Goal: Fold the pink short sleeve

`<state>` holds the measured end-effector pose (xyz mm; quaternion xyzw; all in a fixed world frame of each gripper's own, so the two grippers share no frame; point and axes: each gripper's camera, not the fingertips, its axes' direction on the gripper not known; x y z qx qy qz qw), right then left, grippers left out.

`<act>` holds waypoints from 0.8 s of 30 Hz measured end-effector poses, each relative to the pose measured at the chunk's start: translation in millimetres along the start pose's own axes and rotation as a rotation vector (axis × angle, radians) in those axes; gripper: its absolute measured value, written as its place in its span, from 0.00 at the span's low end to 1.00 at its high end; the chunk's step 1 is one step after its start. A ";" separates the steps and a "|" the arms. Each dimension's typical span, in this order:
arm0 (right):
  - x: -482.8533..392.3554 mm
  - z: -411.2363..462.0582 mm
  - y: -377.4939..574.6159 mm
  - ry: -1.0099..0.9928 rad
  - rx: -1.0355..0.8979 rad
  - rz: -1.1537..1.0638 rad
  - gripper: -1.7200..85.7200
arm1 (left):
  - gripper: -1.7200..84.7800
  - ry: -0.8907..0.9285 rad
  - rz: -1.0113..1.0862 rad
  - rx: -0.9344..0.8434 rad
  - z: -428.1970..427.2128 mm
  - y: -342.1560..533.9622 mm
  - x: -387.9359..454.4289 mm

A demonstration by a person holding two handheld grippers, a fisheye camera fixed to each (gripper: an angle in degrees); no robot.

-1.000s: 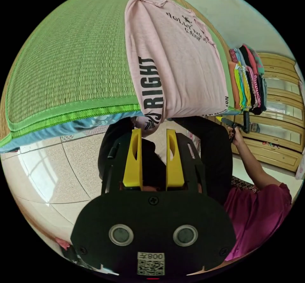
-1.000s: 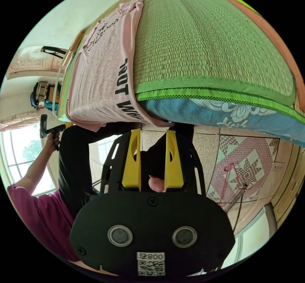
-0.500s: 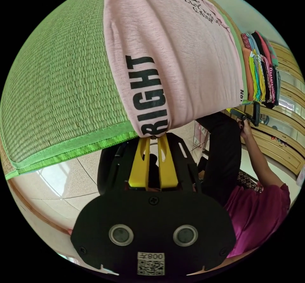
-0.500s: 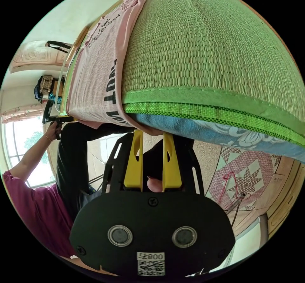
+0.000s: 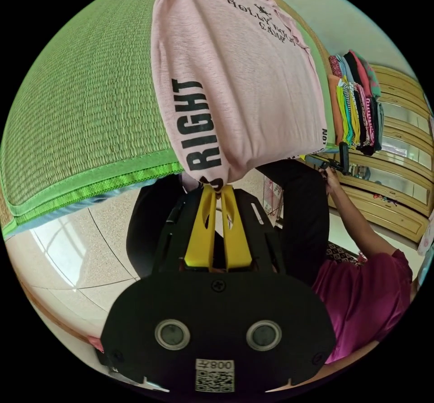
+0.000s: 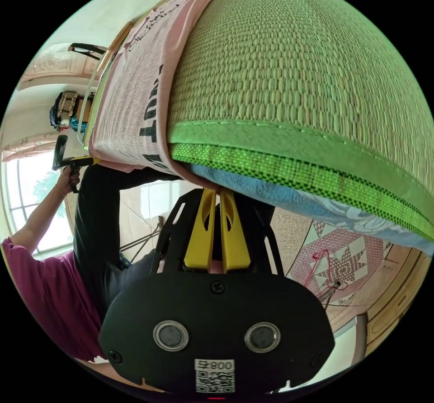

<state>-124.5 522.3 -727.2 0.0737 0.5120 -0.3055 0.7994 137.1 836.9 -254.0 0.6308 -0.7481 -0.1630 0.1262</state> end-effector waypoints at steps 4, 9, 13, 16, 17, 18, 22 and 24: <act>-11.9 -30.0 3.9 -0.032 0.004 -0.060 0.03 | 0.04 0.082 0.010 0.063 -21.7 40.0 -14.6; -29.6 -97.6 19.8 -0.168 0.074 -0.142 0.02 | 0.04 0.186 0.014 0.158 -53.2 94.7 -39.4; -46.4 -145.8 31.4 -0.249 0.125 -0.197 0.02 | 0.03 0.274 0.037 0.256 -85.5 142.4 -59.7; -63.0 -185.8 44.1 -0.297 0.175 -0.241 0.02 | 0.03 0.324 0.069 0.319 -108.8 175.1 -70.7; -69.5 -201.5 49.9 -0.311 0.196 -0.258 0.02 | 0.03 0.338 0.088 0.340 -117.9 187.9 -73.9; -75.5 -216.4 55.8 -0.323 0.214 -0.271 0.02 | 0.03 0.343 0.098 0.349 -122.4 194.2 -75.5; -91.7 -258.6 74.7 -0.358 0.257 -0.310 0.02 | 0.03 0.399 0.158 0.423 -153.6 241.6 -88.7; -100.8 -287.1 89.8 -0.384 0.288 -0.336 0.02 | 0.03 0.422 0.182 0.455 -167.0 263.5 -94.8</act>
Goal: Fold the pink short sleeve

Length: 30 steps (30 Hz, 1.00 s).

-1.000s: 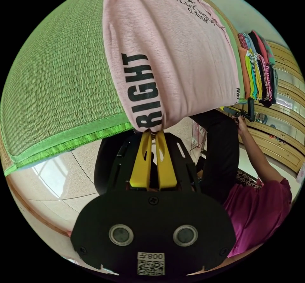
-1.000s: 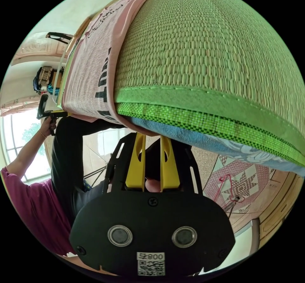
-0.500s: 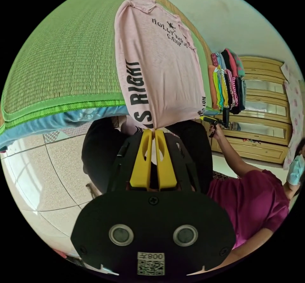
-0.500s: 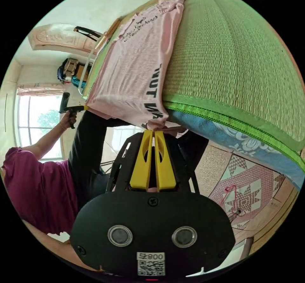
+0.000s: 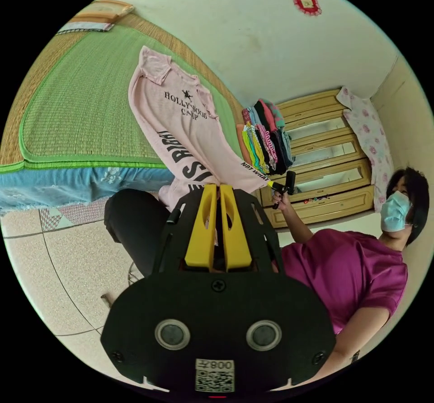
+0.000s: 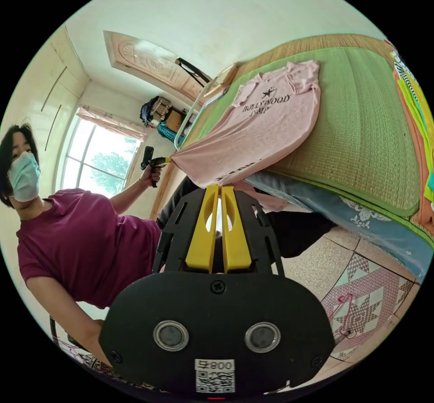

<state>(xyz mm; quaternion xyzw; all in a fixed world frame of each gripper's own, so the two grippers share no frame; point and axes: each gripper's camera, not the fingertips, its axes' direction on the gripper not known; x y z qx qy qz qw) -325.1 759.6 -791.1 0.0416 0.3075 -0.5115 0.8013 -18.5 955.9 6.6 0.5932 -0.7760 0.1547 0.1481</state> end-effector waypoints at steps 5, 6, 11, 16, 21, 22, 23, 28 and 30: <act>-38.6 -47.1 12.3 -0.040 0.056 -0.041 0.02 | 0.03 0.045 0.066 0.056 -63.4 47.7 10.7; -44.9 -55.8 17.5 -0.052 0.068 -0.041 0.02 | 0.03 0.047 0.068 0.059 -69.5 53.7 10.5; -49.5 -69.9 40.3 -0.059 0.075 -0.003 0.02 | 0.03 0.058 0.008 0.078 -103.8 108.9 -16.0; -30.5 -67.8 58.4 -0.131 0.110 0.072 0.02 | 0.03 0.122 -0.077 0.104 -110.1 145.0 -48.0; -25.2 -82.4 53.9 -0.149 0.142 0.072 0.02 | 0.03 0.140 -0.077 0.103 -122.1 153.6 -57.5; -25.7 -85.3 53.0 -0.149 0.146 0.068 0.02 | 0.03 0.138 -0.067 0.106 -127.1 153.6 -57.2; -27.0 -91.0 51.6 -0.149 0.154 0.061 0.02 | 0.03 0.141 -0.055 0.111 -132.4 153.6 -56.4; -32.5 -114.5 53.9 -0.172 0.200 0.027 0.02 | 0.03 0.172 -0.012 0.151 -152.5 159.3 -54.1; -33.5 -124.4 58.5 -0.198 0.232 0.013 0.02 | 0.03 0.188 -0.001 0.154 -157.7 162.7 -54.7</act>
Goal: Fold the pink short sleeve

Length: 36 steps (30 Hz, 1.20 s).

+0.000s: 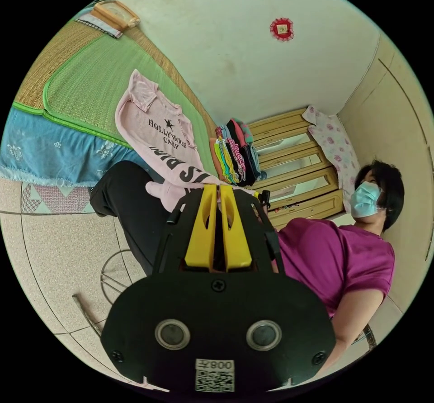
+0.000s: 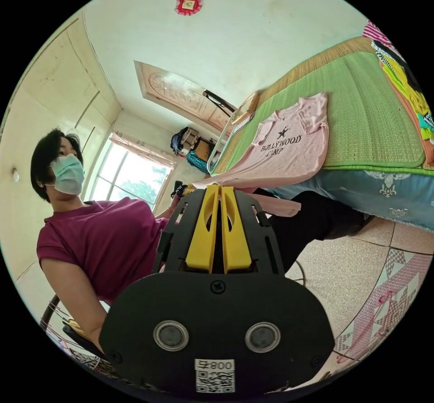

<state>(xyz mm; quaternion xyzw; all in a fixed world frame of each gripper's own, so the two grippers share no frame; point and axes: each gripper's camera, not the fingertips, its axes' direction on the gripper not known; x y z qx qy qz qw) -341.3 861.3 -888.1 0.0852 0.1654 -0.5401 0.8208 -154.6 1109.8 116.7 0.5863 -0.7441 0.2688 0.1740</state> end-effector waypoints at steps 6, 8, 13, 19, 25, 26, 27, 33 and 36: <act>-8.0 -13.9 6.6 -0.033 0.019 -0.033 0.02 | 0.03 0.025 0.041 0.005 -17.4 10.4 2.5; -11.9 -15.6 8.0 -0.031 0.014 -0.049 0.02 | 0.03 0.040 0.054 0.017 -24.9 14.3 2.2; -14.2 -14.6 11.3 -0.006 -0.012 -0.071 0.02 | 0.03 0.039 0.061 0.030 -30.2 18.0 -4.5; 1.6 -10.4 15.0 0.007 -0.012 -0.057 0.02 | 0.03 0.060 0.057 0.036 -19.4 15.7 -20.6; 18.6 -10.8 17.9 0.025 0.003 -0.049 0.02 | 0.03 0.077 0.054 0.051 -5.8 5.7 -37.6; 22.4 -10.5 17.8 0.030 0.006 -0.048 0.02 | 0.03 0.082 0.053 0.055 -2.5 2.5 -40.8; 26.5 -9.9 17.3 0.034 0.008 -0.048 0.02 | 0.03 0.083 0.055 0.057 -0.7 0.8 -42.2; 55.3 -3.1 9.2 0.050 0.019 -0.034 0.02 | 0.03 0.081 0.068 0.057 21.8 -26.6 -56.4; 71.9 2.2 0.6 0.061 0.023 -0.031 0.02 | 0.03 0.081 0.072 0.065 34.6 -45.9 -65.4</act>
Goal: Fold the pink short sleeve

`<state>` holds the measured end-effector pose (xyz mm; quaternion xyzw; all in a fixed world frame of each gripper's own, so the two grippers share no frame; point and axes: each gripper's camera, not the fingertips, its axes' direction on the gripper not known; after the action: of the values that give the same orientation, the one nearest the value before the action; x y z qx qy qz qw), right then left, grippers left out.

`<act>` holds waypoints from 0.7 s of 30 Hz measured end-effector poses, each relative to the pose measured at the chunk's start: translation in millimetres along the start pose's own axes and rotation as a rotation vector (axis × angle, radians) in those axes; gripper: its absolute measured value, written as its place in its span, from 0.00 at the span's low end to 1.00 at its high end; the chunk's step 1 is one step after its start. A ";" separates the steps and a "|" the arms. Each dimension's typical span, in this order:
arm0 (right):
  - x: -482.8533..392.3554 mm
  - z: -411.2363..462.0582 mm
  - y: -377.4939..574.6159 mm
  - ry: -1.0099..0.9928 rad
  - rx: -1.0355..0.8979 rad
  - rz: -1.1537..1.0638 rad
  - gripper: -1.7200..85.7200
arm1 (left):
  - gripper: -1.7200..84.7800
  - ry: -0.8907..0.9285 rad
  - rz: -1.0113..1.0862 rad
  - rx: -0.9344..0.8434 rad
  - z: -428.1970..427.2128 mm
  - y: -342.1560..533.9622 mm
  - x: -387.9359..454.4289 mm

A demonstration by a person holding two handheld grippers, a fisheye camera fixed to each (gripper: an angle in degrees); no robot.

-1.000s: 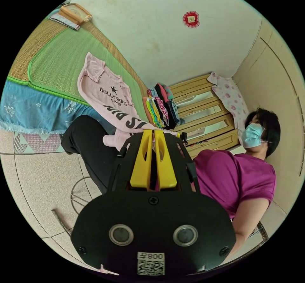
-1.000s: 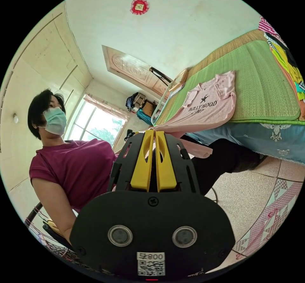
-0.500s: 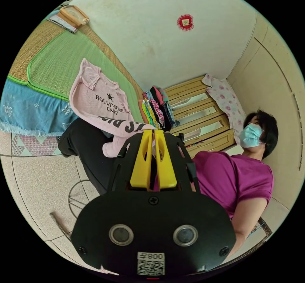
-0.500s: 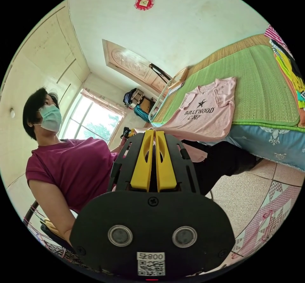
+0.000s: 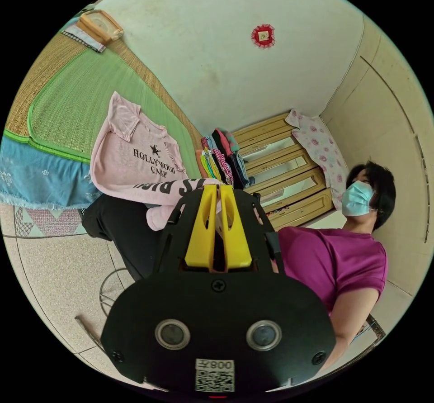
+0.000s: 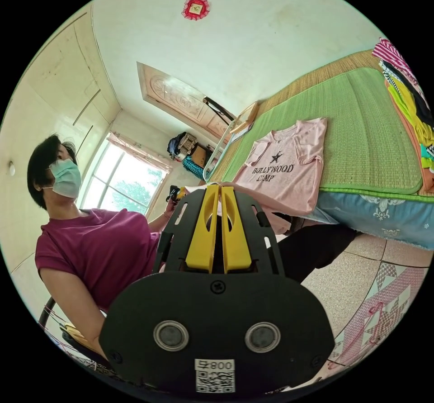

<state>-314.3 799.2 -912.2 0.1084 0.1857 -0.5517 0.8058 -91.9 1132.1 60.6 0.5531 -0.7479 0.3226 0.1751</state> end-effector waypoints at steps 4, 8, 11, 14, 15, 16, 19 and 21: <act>20.6 8.6 -12.8 0.010 0.000 0.001 0.02 | 0.03 -0.006 0.004 0.002 21.9 -29.4 -18.4; 49.3 22.3 -31.0 0.037 -0.010 0.008 0.02 | 0.03 -0.026 0.000 0.004 46.8 -63.4 -39.6; 74.2 33.6 -47.0 0.041 -0.009 0.014 0.02 | 0.03 -0.036 -0.005 0.017 66.6 -92.9 -57.1; 102.8 46.3 -64.6 0.041 -0.006 0.025 0.02 | 0.03 -0.058 -0.008 0.020 89.0 -125.5 -74.9; 116.1 51.9 -71.9 0.043 -0.005 0.036 0.02 | 0.03 -0.064 -0.009 0.019 93.9 -132.2 -78.5; 122.7 54.8 -75.6 0.046 -0.006 0.042 0.02 | 0.03 -0.075 -0.011 0.015 104.2 -145.3 -86.0; 158.1 71.1 -93.2 0.064 -0.017 0.072 0.02 | 0.03 -0.104 -0.026 0.000 131.8 -176.5 -108.5; 190.1 85.7 -105.8 0.068 -0.025 0.107 0.02 | 0.03 -0.114 -0.049 -0.006 148.7 -192.2 -125.3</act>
<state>-336.0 566.4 -910.9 0.1268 0.2135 -0.5016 0.8287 143.9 1086.4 -70.0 0.5881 -0.7438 0.2842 0.1417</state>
